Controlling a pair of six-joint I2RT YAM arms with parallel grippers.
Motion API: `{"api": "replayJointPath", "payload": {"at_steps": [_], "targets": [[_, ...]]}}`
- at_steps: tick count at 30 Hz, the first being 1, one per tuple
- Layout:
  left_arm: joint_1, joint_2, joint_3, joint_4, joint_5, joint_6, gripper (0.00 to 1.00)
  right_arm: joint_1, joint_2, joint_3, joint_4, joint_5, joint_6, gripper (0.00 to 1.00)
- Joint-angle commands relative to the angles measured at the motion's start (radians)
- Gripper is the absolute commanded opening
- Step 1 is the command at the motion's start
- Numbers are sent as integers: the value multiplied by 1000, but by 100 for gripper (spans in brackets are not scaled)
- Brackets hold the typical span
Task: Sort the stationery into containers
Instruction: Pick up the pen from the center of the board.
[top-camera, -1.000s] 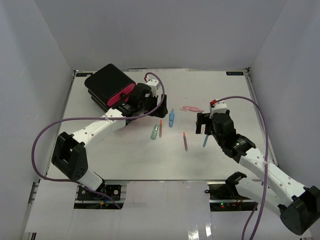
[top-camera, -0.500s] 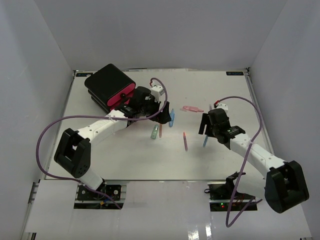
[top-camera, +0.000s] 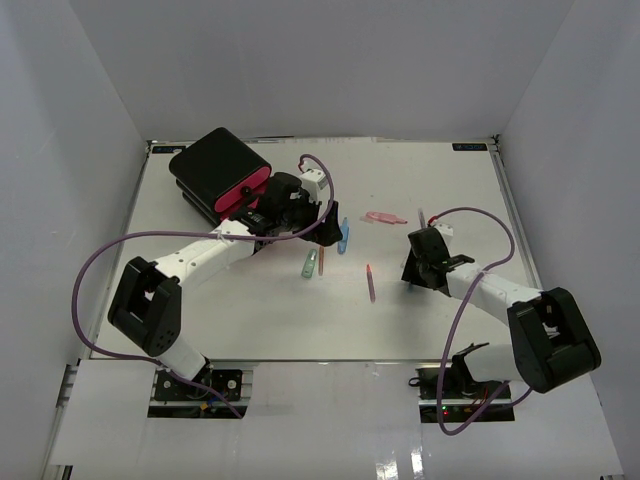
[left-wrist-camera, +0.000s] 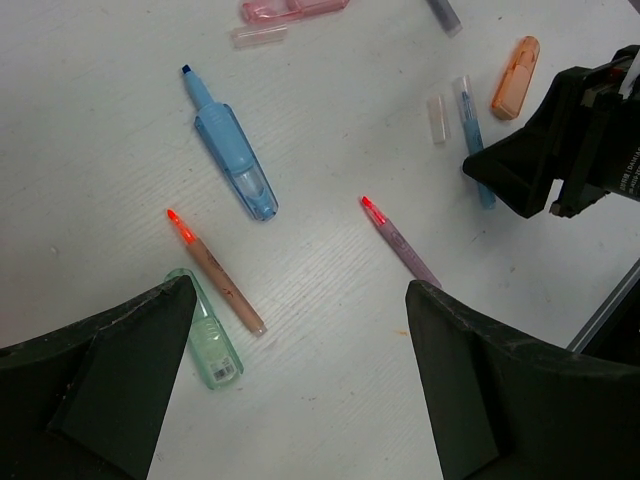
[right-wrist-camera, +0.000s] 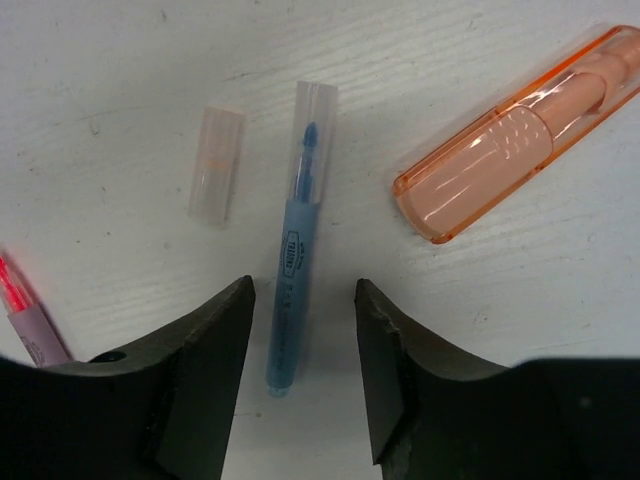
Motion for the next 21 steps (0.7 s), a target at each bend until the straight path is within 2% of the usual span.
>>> {"api": "replayJointPath", "payload": {"at_steps": [1,2,3,5,6,11,14,17,20,21], "targets": [[4,-39,-6,20,-5,-7,98,-10,28,-38,47,20,58,49],[4,-38,-8,20,-5,-7,98,-8,24,-47,49,26,61,46],[4,-36,-6,20,-4,-9,98,-10,21,-52,52,32,66,38],[4,-36,-5,20,5,-15,97,-10,3,-61,47,49,66,30],[4,-34,-5,22,8,-19,98,-10,-3,-66,46,52,63,22],[2,-36,0,28,65,-50,98,-8,-86,-67,18,51,41,8],[2,-38,-3,57,106,-111,98,-10,-170,-47,-14,43,5,8],[1,-34,-5,98,192,-234,98,-4,-281,-27,-1,2,-67,8],[-4,-41,-11,183,237,-387,98,7,-385,-23,60,-99,-149,8],[-15,-41,-9,225,249,-421,98,9,-405,-24,82,-177,-166,8]]}}
